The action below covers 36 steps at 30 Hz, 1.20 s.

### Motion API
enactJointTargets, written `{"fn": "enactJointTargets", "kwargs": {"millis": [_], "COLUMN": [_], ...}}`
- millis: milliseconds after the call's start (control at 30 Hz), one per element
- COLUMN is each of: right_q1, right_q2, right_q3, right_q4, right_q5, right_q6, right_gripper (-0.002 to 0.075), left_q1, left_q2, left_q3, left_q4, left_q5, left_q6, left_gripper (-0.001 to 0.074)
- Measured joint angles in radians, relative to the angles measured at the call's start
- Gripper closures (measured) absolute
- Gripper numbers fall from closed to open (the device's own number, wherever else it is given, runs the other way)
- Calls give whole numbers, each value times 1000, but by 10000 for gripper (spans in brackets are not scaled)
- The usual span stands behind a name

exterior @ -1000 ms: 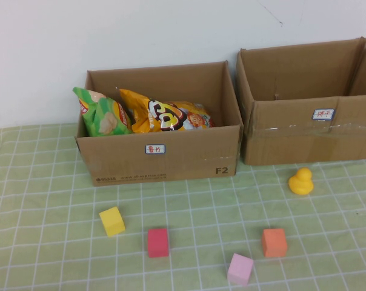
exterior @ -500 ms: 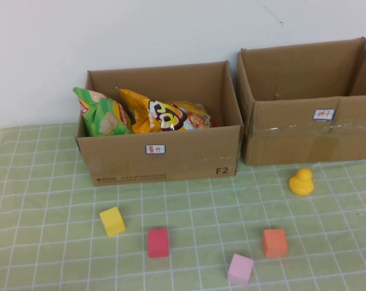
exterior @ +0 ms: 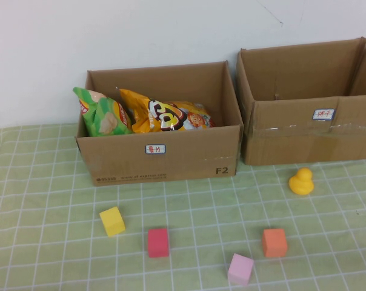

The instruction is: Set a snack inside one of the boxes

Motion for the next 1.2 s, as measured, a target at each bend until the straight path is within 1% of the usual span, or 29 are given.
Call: {"fn": "enactJointTargets", "kwargs": {"millis": [133,200,233,267,333,567,833,1200], "right_q1": [-27,-29,-29,-29,-29,-29,-29,-29], "right_q2": [0,0,0,0,0,0,0,0], "right_q3": [0,0,0,0,-2,-6,-8,-8], "right_q4": [-39,-24,-31,-37,-47,-54,-56,-56], "right_q5": [71,153,251,311,367,391,393,395], "right_q6": [-7,10,26,31,37,66,152,161], "right_gripper": [728,728,728,728,728,728,728,728], "left_q1": [0,0,0,0,0,0,0,0], "left_q2": [0,0,0,0,0,0,0,0], "left_q3": [0,0,0,0,0,0,0,0], "left_q4": [0,0,0,0,0,0,0,0], "left_q5": [0,0,0,0,0,0,0,0], "left_q6": [0,2,2,2,4,4,4,4], "left_gripper": [736,737,736,736,736,736,736,736]}}
